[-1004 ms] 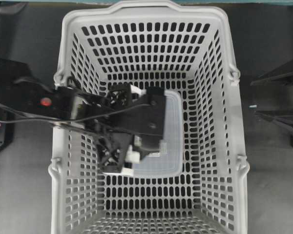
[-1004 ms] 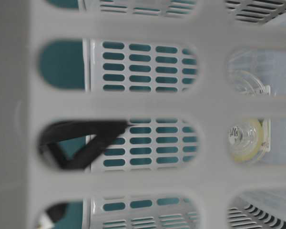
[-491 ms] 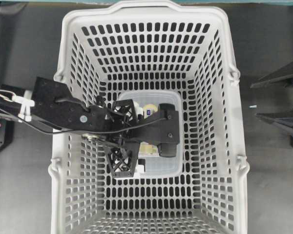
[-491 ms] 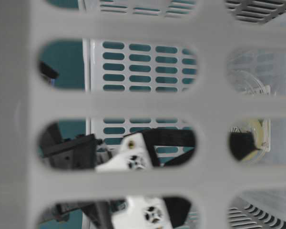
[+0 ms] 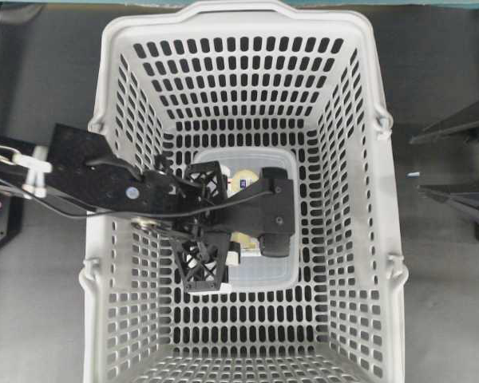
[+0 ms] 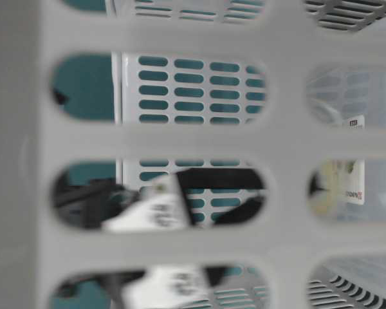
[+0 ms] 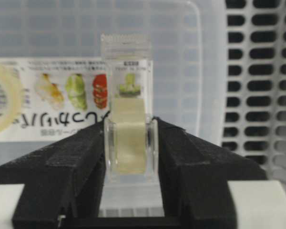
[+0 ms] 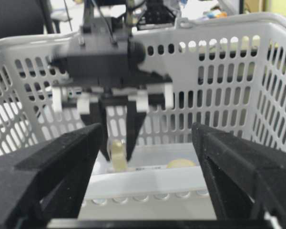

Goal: Pick up the tape dispenser from the shopping basket with the left arm.

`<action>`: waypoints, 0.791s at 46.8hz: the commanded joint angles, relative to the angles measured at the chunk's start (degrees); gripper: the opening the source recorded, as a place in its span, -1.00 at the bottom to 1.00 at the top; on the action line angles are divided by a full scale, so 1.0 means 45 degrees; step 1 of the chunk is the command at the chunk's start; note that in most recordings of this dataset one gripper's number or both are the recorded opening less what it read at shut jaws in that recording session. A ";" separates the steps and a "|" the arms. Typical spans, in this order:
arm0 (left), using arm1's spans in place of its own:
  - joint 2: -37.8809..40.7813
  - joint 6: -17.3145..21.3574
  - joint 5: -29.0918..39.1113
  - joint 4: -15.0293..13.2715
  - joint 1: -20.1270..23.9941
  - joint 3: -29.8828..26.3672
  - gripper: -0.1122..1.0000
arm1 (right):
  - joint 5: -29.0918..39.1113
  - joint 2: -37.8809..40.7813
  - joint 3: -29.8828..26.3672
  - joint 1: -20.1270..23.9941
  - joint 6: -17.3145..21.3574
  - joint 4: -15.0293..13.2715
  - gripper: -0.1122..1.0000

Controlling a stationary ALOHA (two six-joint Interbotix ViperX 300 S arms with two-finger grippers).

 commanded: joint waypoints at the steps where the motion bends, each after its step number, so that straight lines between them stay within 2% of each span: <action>1: -0.0742 0.0020 0.0918 0.0059 0.0039 -0.1309 -0.29 | -0.0059 0.0078 -0.0156 0.0020 0.0000 0.0039 0.51; 9: -0.0957 0.0020 0.3457 0.0059 0.0020 -0.3828 -0.29 | -0.0059 0.0059 -0.0156 0.0020 0.0000 0.0039 0.51; 16: -0.0781 0.0059 0.4941 0.0059 0.0039 -0.5410 -0.29 | -0.0059 0.0059 -0.0156 0.0020 0.0000 0.0039 0.51; 27: -0.0469 0.0840 0.5352 0.0059 0.0000 -0.5703 -0.29 | -0.0059 0.0078 -0.0156 0.0020 0.0000 0.0059 0.51; 37: -0.0391 0.0918 0.5352 0.0059 0.0020 -0.5703 -0.29 | -0.0059 0.0059 -0.0156 0.0020 0.0000 0.0039 0.51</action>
